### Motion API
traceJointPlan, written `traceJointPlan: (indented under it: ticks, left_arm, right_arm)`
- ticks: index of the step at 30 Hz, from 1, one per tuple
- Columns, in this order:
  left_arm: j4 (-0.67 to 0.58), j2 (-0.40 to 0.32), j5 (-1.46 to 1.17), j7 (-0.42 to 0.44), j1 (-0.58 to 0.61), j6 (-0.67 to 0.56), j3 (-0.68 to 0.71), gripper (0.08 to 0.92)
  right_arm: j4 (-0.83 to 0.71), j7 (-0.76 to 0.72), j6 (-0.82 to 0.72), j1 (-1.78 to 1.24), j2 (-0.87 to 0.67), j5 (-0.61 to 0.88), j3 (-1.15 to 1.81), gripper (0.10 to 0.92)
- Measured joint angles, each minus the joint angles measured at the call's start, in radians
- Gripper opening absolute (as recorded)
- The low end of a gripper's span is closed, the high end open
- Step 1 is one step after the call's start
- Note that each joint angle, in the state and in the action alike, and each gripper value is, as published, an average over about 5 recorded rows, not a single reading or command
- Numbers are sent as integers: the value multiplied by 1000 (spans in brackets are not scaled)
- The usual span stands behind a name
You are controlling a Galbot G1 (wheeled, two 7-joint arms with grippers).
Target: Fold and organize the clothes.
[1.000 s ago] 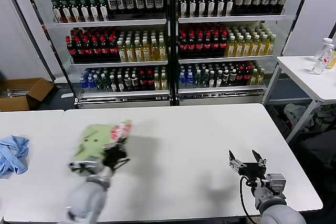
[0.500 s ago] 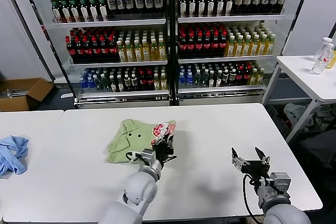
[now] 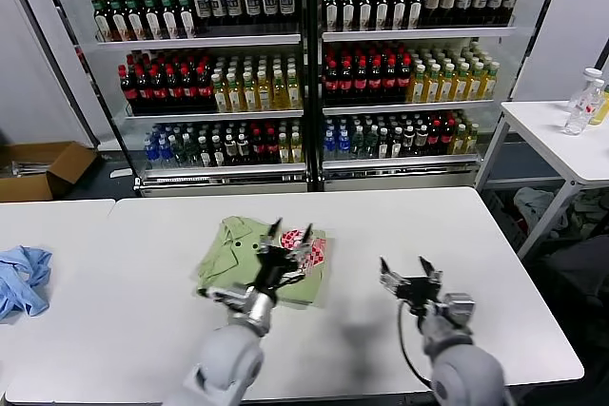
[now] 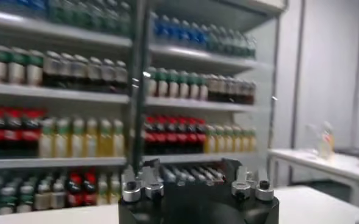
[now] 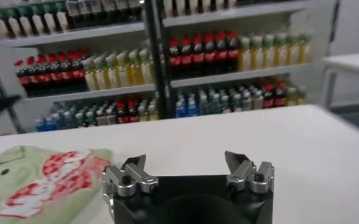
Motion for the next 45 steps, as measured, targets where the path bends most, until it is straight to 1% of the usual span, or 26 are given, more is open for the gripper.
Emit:
traceJointPlan:
  ticks: [3, 6, 10, 12, 16, 25, 27, 33, 36, 39, 41, 43, 45]
  left_arm:
    - [-45, 16, -15, -9, 62, -29, -68, 763]
    - [-79, 24, -27, -18, 123, -57, -136, 811]
    - [-112, 29, -38, -27, 197, -89, -212, 822]
    - [-123, 31, -43, -31, 227, -103, -241, 822]
    - [-137, 38, -52, -38, 267, -124, -277, 823]
    - [-150, 45, -61, -48, 309, -146, -309, 823]
    - [-151, 49, -63, -48, 315, -149, -313, 823]
    - [-154, 60, -71, -49, 334, -159, -324, 823]
    - [-158, 61, -72, -47, 342, -162, -325, 823]
    - [-163, 59, -72, -46, 352, -164, -323, 823]
    - [-166, 57, -69, -45, 357, -165, -321, 822]
    - [-170, 54, -66, -43, 362, -166, -318, 823]
    - [-175, 51, -62, -42, 367, -166, -315, 823]
  right_arm:
    - [-79, 20, -3, 80, 42, 6, -72, 823]
    - [-163, 39, -5, 158, 88, 14, -138, 823]
    - [-276, 62, -7, 249, 150, 29, -208, 822]
    - [-327, 74, -9, 286, 177, 37, -234, 808]
    - [-407, 98, -20, 340, 217, 61, -268, 718]
    - [-496, 129, -33, 407, 244, 119, -309, 450]
    - [-507, 129, -31, 418, 239, 123, -314, 381]
    - [-544, 107, -12, 452, 194, 109, -316, 207]
    - [-561, 82, -1, 472, 157, 87, -308, 136]
    - [-572, 45, 12, 491, 112, 55, -298, 110]
    - [-576, 16, 24, 501, 80, 30, -290, 110]
    - [-576, -10, 40, 505, 51, 7, -281, 123]
    - [-571, -29, 60, 504, 26, -14, -271, 161]
